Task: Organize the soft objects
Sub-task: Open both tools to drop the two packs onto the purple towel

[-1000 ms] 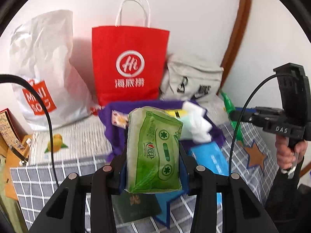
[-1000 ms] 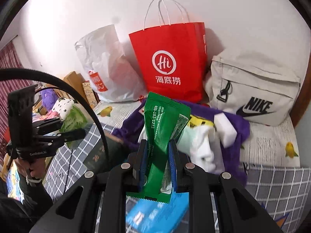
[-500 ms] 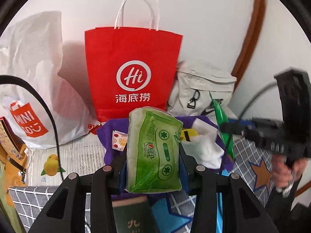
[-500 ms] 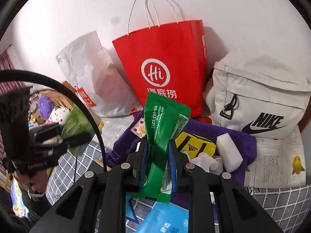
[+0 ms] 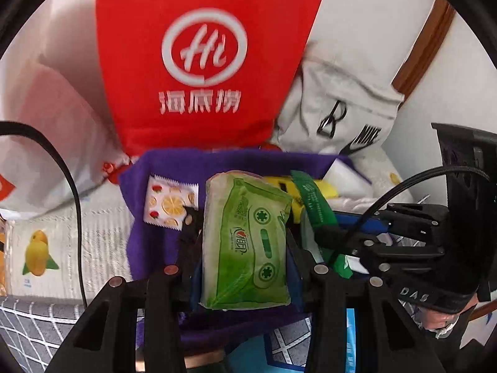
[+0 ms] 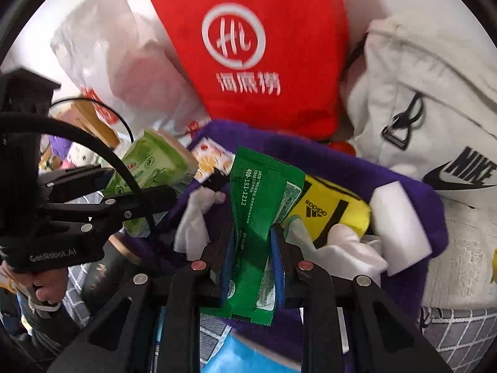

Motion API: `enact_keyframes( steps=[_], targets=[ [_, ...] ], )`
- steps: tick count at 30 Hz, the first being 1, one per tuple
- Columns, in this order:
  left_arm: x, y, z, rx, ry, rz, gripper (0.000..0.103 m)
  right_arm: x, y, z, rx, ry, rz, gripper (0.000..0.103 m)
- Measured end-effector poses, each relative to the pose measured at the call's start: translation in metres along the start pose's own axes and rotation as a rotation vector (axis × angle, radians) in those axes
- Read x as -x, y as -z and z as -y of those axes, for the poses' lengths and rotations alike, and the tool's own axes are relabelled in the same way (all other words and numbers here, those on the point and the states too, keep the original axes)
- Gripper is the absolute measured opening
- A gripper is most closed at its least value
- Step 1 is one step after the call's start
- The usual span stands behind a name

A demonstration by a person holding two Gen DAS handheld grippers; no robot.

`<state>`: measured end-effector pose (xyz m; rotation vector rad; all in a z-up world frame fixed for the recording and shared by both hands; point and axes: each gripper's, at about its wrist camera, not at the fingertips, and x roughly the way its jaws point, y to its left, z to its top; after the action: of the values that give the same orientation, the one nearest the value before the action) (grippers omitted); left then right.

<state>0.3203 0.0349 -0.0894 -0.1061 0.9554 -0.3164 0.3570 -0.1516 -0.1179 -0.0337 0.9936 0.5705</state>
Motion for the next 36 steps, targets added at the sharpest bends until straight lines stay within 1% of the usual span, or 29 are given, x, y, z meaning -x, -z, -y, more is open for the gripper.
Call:
enact_keyframes(
  steps=[3,5,9,10,11,12,13,14,16,17,20,21,24,25,26,27,28,29,31,33,35,36],
  targets=[
    [-0.019,0.002,0.0,0.001,-0.004,-0.046,0.041,-0.017,0.0,0.005,-0.009,0.014,-0.04,0.023],
    [-0.029,0.004,-0.003,0.009,-0.008,-0.077,0.042,-0.025,0.001,0.009,-0.015,0.03,-0.06,0.026],
    [-0.04,0.007,-0.003,-0.003,-0.013,-0.106,0.042,-0.033,0.002,0.014,-0.011,0.061,-0.082,0.029],
    [-0.042,0.007,-0.002,-0.006,-0.019,-0.108,0.046,-0.033,0.002,0.015,-0.011,0.061,-0.082,0.03],
    [-0.044,0.008,-0.003,-0.006,-0.031,-0.109,0.05,-0.033,0.001,0.015,-0.011,0.056,-0.08,0.033],
    [-0.045,0.008,-0.003,-0.005,-0.037,-0.111,0.05,-0.031,0.002,0.016,-0.011,0.047,-0.08,0.036],
    [-0.047,0.008,-0.004,-0.002,-0.04,-0.117,0.051,-0.03,0.002,0.017,-0.014,0.036,-0.077,0.042],
    [-0.05,0.008,-0.005,0.004,-0.037,-0.131,0.057,-0.028,0.003,0.017,-0.016,0.028,-0.072,0.05],
    [-0.052,0.008,-0.005,0.005,-0.029,-0.135,0.061,-0.026,0.002,0.017,-0.02,0.015,-0.065,0.058],
    [-0.053,0.008,-0.005,0.002,-0.028,-0.135,0.061,-0.025,0.001,0.018,-0.026,0.008,-0.058,0.058],
    [-0.05,0.007,-0.005,0.01,-0.061,-0.127,0.061,-0.017,-0.001,0.02,-0.049,-0.005,-0.041,0.058],
    [-0.047,0.007,-0.006,0.014,-0.07,-0.122,0.061,-0.011,-0.002,0.019,-0.059,-0.022,-0.035,0.058],
    [-0.031,0.005,-0.008,0.03,-0.076,-0.1,0.064,0.014,-0.004,0.012,-0.058,-0.026,0.017,0.059],
    [-0.024,0.004,-0.008,0.035,-0.077,-0.089,0.068,0.023,-0.004,0.008,-0.056,-0.026,0.035,0.061],
    [-0.014,0.004,-0.008,0.041,-0.083,-0.073,0.074,0.035,-0.004,0.003,-0.054,-0.025,0.058,0.066],
    [-0.005,0.004,-0.008,0.045,-0.089,-0.06,0.078,0.044,-0.004,-0.001,-0.05,-0.026,0.077,0.069],
    [0.004,0.003,-0.007,0.047,-0.097,-0.044,0.085,0.056,-0.004,-0.006,-0.039,-0.029,0.106,0.075],
    [0.015,0.003,-0.005,0.05,-0.107,-0.023,0.091,0.066,-0.003,-0.011,-0.029,-0.027,0.131,0.083],
    [0.037,0.003,-0.001,0.053,-0.126,0.025,0.094,0.083,0.0,-0.019,-0.019,-0.003,0.169,0.092],
    [0.06,0.007,0.005,0.048,-0.151,0.064,0.095,0.101,0.006,-0.028,-0.001,0.043,0.204,0.094],
    [0.078,0.014,0.014,0.024,-0.169,0.08,0.101,0.115,0.014,-0.039,0.03,0.086,0.22,0.097],
    [0.088,0.018,0.018,0.007,-0.176,0.088,0.101,0.122,0.019,-0.044,0.044,0.108,0.23,0.099]
  ],
)
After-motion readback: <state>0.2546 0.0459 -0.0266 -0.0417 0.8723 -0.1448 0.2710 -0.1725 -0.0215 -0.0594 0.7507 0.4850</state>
